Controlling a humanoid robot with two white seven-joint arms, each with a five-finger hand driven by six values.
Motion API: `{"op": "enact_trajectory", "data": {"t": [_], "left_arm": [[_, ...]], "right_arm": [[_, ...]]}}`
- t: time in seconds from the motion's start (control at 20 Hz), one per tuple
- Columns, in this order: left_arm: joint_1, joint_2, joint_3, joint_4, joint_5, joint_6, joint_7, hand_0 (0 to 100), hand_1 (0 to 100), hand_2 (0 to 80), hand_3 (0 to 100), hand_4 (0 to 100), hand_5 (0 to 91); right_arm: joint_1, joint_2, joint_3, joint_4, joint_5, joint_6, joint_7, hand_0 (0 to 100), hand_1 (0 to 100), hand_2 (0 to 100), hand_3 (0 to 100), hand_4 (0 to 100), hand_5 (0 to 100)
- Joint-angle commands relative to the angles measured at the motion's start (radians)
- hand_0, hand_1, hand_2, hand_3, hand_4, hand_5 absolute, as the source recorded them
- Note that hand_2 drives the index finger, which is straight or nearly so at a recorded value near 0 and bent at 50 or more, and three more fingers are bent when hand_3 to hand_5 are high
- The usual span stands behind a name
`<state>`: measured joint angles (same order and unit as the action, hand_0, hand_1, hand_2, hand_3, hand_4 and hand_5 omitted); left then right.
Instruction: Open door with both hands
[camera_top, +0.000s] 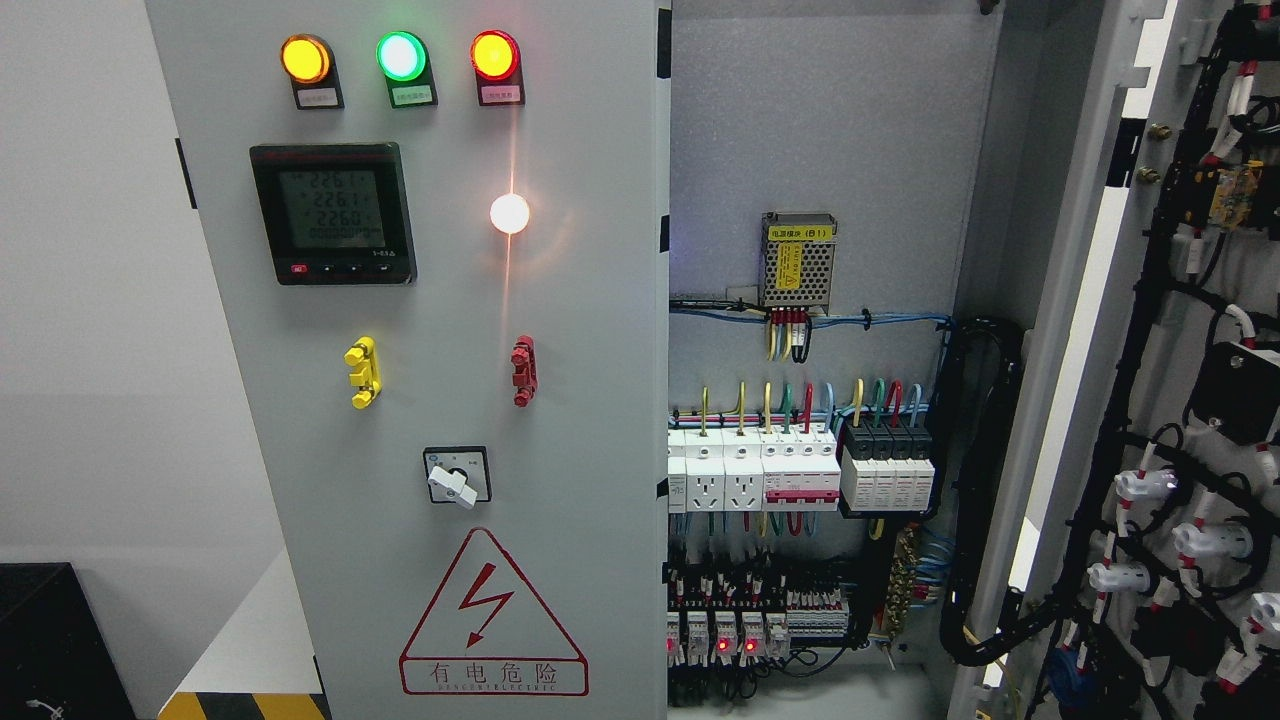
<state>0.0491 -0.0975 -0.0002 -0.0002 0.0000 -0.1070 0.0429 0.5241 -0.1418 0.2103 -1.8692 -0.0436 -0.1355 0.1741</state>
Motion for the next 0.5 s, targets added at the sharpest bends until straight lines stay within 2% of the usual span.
{"op": "enact_trajectory", "data": {"t": [0.0, 0.35, 0.45], "left_arm": [[0.0, -0.001, 0.025, 0.029, 0.034, 0.0, 0.0, 0, 0, 0.0, 0, 0, 0.0], [0.0, -0.001, 0.026, 0.029, 0.034, 0.0, 0.0, 0, 0, 0.0, 0, 0, 0.0], [0.0, -0.001, 0.026, 0.029, 0.034, 0.0, 0.0, 0, 0, 0.0, 0, 0, 0.0]], "right_arm": [[-0.104, -0.018, 0.011, -0.22, -0.001, -0.073, -0.005, 19, 0, 0, 0, 0, 0], [-0.21, -0.006, -0.011, -0.217, -0.004, -0.067, -0.004, 19, 0, 0, 0, 0, 0], [-0.234, 0.016, -0.011, -0.217, -0.004, -0.067, -0.004, 19, 0, 0, 0, 0, 0]]}}
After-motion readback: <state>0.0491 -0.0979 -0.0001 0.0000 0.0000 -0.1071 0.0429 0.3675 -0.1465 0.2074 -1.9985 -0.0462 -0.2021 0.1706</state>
